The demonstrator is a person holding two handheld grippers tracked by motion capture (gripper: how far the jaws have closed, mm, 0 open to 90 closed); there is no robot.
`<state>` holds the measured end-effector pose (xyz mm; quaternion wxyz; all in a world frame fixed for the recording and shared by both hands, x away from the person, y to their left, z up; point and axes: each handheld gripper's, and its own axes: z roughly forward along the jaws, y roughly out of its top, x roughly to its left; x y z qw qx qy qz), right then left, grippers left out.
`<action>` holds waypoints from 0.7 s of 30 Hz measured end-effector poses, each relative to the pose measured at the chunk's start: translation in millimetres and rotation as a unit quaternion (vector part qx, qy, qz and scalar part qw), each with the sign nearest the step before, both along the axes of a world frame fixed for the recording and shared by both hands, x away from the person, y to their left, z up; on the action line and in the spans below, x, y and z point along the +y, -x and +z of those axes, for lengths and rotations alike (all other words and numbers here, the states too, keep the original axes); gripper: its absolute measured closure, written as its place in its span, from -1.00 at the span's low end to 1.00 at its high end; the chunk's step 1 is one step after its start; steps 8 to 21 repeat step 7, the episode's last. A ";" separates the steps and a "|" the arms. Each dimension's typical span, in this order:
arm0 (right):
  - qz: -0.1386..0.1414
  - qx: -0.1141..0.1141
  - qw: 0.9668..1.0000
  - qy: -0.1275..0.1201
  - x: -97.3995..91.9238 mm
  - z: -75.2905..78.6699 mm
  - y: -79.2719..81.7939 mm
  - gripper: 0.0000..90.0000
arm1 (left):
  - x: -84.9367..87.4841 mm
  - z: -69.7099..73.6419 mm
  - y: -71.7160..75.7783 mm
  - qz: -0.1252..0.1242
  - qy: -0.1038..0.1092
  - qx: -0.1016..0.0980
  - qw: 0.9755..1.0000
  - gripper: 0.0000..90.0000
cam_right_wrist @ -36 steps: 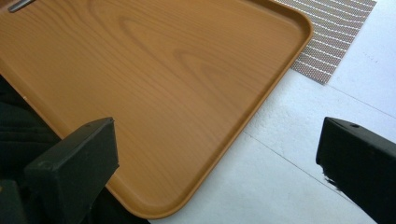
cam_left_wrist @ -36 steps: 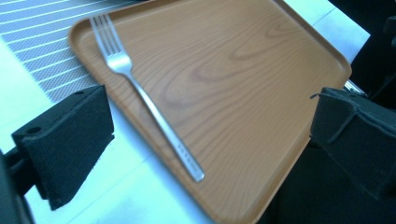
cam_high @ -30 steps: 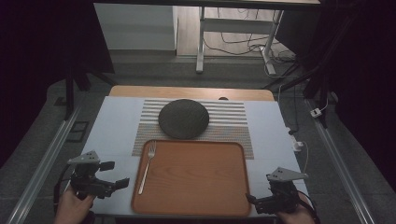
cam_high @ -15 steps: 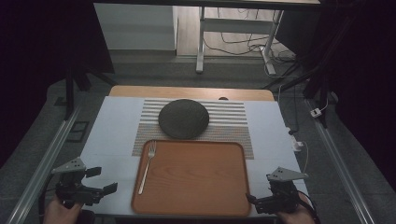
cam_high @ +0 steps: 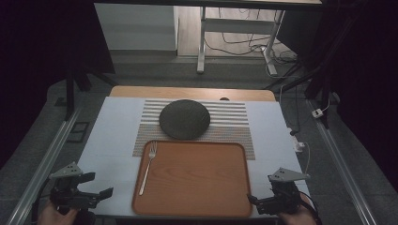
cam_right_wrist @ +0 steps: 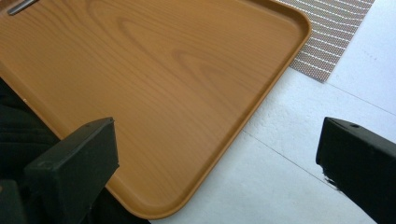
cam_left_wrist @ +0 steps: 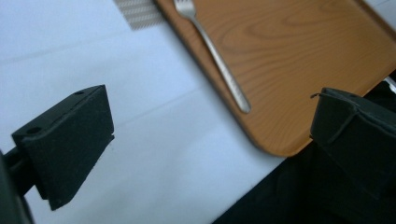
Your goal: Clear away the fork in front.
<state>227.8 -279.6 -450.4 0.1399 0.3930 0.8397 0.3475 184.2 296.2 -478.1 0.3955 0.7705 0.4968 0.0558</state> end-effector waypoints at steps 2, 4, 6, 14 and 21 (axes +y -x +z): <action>0.000 0.001 1.000 -0.001 0.0 0.0 0.0 -1.00 | 0.1 -0.5 0.3 0.001 -0.005 0.008 1.000 -1.00; -0.001 0.002 1.000 0.000 0.0 -0.1 -0.3 -1.00 | -0.6 -1.3 -0.2 0.002 -0.011 0.019 1.000 -1.00; -0.001 0.002 1.000 0.000 0.1 -0.2 -0.4 -1.00 | -1.3 -2.0 -1.4 0.001 -0.013 0.028 1.000 -1.00; -0.001 0.002 1.000 0.001 0.1 -0.4 -0.4 -1.00 | -1.8 -1.7 -1.9 0.002 -0.013 0.029 0.999 -1.00; -0.001 0.002 1.000 0.001 0.1 -0.4 -0.4 -1.00 | -1.8 -1.7 -1.9 0.002 -0.013 0.029 0.999 -1.00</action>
